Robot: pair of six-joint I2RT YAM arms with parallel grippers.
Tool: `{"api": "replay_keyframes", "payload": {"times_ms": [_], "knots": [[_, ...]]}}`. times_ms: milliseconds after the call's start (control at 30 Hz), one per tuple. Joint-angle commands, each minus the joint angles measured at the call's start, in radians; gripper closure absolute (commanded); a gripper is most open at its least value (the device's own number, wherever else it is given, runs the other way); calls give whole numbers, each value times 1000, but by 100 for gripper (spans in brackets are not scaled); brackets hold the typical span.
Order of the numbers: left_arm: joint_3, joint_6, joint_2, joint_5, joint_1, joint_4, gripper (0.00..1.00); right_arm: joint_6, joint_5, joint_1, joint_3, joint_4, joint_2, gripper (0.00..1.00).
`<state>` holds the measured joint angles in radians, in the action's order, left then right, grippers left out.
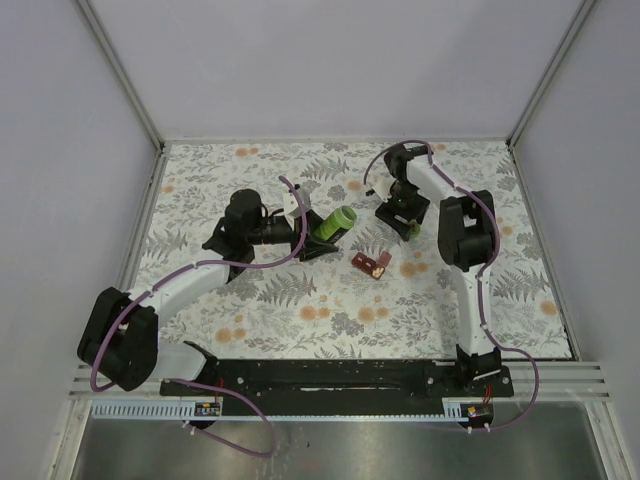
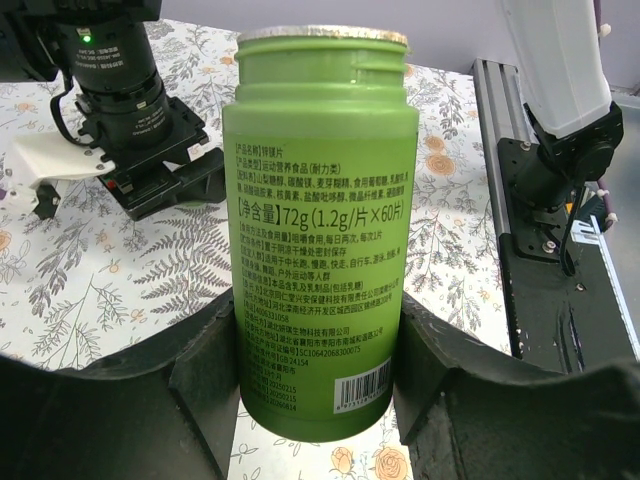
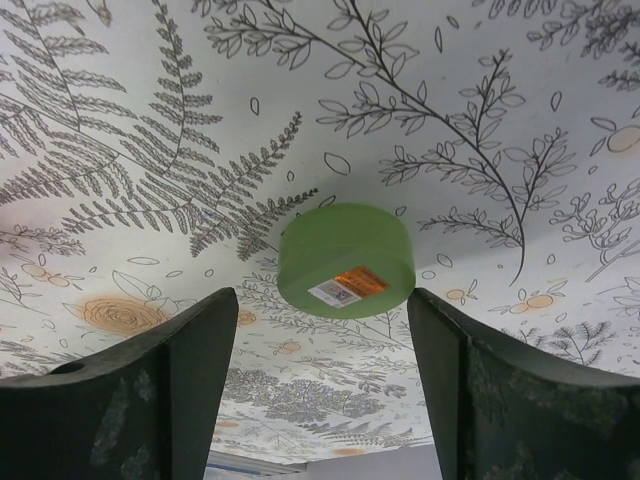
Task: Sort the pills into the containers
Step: Screw the lid of the pill bottle onto the pill bottle.
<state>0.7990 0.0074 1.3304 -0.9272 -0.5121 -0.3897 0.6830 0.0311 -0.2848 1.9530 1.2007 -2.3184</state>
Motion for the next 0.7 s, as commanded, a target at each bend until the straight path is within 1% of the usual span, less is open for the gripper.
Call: {"api": "replay_keyframes", "payload": {"times_ms": [0, 300, 367, 667], "knots": [[46, -4, -4, -42, 3, -51, 100, 13, 33, -19, 84, 77, -38, 23], [51, -4, -8, -50, 3, -49, 100, 6, 61, -28, 165, 151, -88, 26], [51, -32, -10, -55, 3, -49, 100, 1, 70, -30, 179, 163, -98, 26], [60, -52, -11, -56, 3, -49, 100, -13, 99, -40, 242, 215, -141, 26]]}}
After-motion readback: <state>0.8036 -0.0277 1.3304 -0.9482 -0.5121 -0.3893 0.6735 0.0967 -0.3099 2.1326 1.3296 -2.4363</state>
